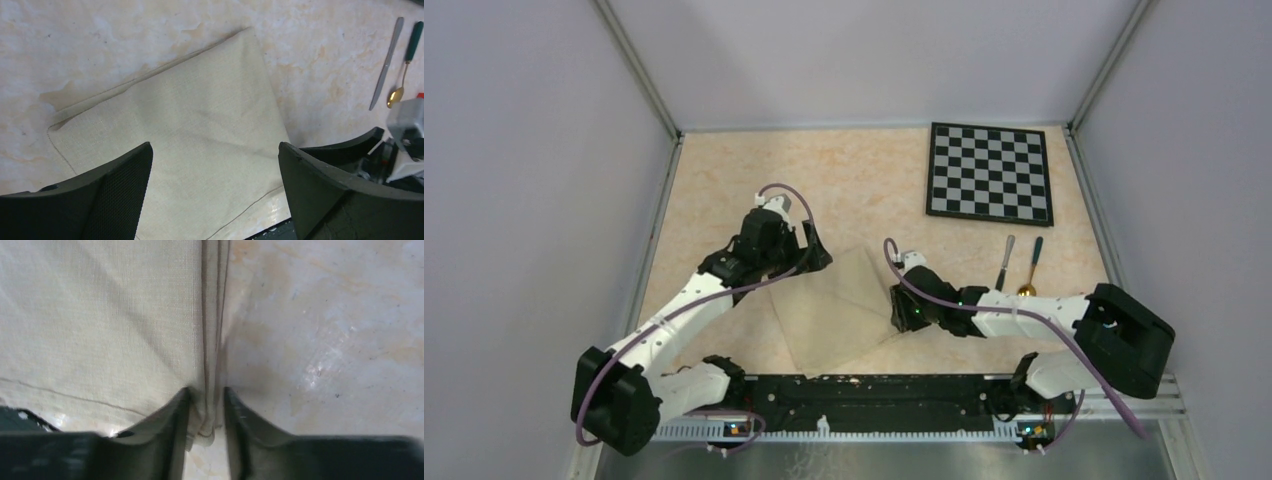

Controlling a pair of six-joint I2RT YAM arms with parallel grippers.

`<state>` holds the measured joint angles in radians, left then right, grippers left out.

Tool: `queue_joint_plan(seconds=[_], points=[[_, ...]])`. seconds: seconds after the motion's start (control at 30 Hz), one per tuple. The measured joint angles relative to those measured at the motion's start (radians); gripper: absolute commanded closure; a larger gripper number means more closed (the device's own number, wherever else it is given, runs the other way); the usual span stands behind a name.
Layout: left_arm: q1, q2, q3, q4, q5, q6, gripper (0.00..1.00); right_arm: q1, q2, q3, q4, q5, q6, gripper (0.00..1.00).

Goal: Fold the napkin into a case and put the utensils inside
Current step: Smooth out the lower triangle-folded napkin at the center of the board.

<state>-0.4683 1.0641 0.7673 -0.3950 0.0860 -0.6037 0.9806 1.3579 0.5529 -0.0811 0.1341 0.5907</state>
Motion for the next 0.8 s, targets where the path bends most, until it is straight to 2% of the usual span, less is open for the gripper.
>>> queue_joint_plan(seconds=[0.07, 0.23, 0.33, 0.47, 0.6, 0.8], points=[[0.005, 0.037, -0.012, 0.013, 0.007, -0.012, 0.01, -0.006, -0.023, -0.003, -0.019, -0.032, -0.029, 0.44], [0.023, 0.12, -0.026, 0.045, 0.023, -0.043, 0.01, -0.087, -0.021, 0.031, -0.027, -0.13, -0.085, 0.36], [0.024, 0.13, -0.051, 0.057, 0.025, -0.057, 0.01, -0.176, 0.043, 0.093, 0.017, -0.192, -0.113, 0.36], [0.034, 0.13, -0.08, 0.057, 0.016, -0.061, 0.01, -0.256, 0.225, 0.227, 0.101, -0.267, -0.138, 0.36], [0.063, 0.13, -0.086, 0.057, 0.002, -0.059, 0.01, -0.282, 0.376, 0.349, 0.137, -0.301, -0.153, 0.37], [0.156, 0.13, -0.111, 0.081, 0.012, -0.052, 0.01, -0.283, 0.476, 0.463, 0.148, -0.286, -0.17, 0.45]])
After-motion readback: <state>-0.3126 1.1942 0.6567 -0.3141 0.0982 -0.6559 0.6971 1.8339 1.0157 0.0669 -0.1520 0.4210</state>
